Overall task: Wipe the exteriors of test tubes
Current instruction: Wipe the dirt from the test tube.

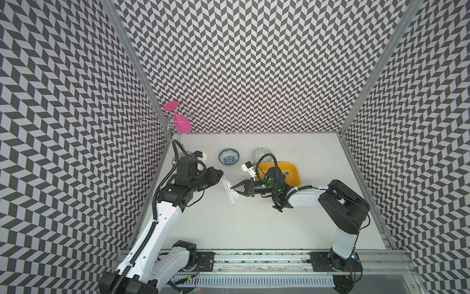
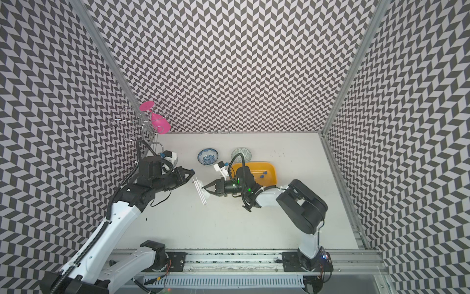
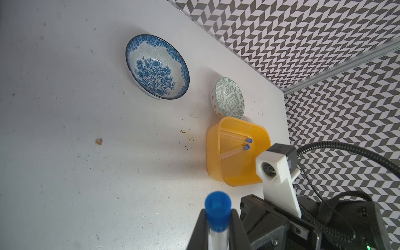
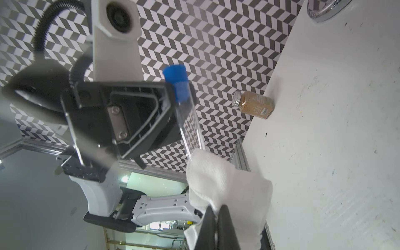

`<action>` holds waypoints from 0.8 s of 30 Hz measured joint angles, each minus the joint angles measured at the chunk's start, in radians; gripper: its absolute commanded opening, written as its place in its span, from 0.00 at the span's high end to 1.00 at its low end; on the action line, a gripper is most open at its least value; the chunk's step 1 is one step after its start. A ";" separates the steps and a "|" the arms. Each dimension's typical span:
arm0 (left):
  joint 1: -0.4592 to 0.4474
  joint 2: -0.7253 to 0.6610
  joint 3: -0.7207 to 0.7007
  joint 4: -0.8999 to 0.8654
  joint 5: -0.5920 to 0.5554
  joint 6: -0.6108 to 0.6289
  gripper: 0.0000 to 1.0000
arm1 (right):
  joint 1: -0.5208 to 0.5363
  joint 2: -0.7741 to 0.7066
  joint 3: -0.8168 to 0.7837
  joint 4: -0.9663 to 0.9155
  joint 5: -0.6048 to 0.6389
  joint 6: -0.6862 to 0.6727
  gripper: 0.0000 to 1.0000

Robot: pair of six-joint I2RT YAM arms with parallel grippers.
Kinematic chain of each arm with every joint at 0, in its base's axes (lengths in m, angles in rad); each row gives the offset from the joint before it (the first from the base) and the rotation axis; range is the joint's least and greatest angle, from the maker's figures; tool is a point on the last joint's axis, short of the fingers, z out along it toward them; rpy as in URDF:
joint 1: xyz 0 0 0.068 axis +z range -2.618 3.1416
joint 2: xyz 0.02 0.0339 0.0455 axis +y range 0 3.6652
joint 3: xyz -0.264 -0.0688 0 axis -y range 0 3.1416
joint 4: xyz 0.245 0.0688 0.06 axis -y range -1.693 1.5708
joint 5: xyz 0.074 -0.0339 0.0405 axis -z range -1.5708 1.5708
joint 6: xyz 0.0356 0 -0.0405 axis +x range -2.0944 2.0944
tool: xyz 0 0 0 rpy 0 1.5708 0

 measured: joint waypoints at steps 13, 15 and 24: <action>0.000 0.000 0.000 0.000 0.021 -0.015 0.86 | -0.009 0.105 0.159 -0.001 -0.007 0.050 1.00; 0.000 0.001 0.000 0.000 0.020 -0.013 0.86 | -0.010 0.107 0.159 0.008 -0.007 0.064 1.00; 0.000 0.056 0.002 0.034 -0.010 -0.005 0.86 | -0.010 0.108 -0.006 0.232 0.019 0.237 1.00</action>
